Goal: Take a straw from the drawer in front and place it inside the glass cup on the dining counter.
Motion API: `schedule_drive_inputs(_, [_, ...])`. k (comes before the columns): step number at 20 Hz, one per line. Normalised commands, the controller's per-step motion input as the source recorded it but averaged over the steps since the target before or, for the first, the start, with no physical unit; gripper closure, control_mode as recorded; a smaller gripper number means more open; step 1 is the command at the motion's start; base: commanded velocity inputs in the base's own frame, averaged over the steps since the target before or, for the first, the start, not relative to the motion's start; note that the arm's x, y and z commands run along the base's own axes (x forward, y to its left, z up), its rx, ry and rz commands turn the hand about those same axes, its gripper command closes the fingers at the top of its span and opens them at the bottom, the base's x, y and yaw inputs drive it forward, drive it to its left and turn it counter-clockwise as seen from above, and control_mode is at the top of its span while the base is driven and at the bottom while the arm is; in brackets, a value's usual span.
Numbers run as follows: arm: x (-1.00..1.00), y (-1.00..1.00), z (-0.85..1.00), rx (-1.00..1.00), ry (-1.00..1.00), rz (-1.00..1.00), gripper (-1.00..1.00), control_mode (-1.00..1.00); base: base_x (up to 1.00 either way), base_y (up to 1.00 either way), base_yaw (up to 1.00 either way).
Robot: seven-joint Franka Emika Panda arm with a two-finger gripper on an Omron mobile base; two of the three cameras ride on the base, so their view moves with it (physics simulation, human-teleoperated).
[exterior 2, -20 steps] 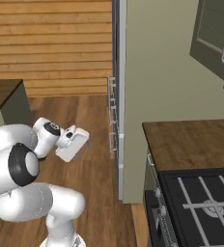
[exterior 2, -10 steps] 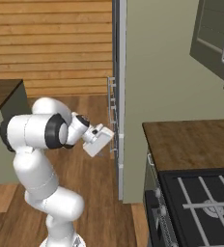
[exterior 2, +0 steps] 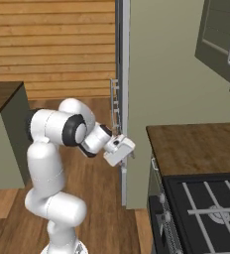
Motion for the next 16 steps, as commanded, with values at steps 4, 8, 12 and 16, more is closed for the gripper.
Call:
schedule_drive_inputs(4, [0.17,-0.59,-0.42,0.00,-0.05,-0.03,-1.00,-1.00,0.00,0.00,0.00])
schedule_drive_inputs(8, [0.29,-0.37,-0.54,0.00,-0.06,-0.01,-1.00,-1.00,0.00,0.00,0.00])
schedule_drive_inputs(12, [0.38,-0.04,-0.44,0.00,-0.14,0.00,-1.00,-1.00,0.00,0.00,0.00])
schedule_drive_inputs(16, [0.38,-0.02,-0.14,-0.02,-0.20,0.00,-1.00,-1.00,0.00,0.00,0.00])
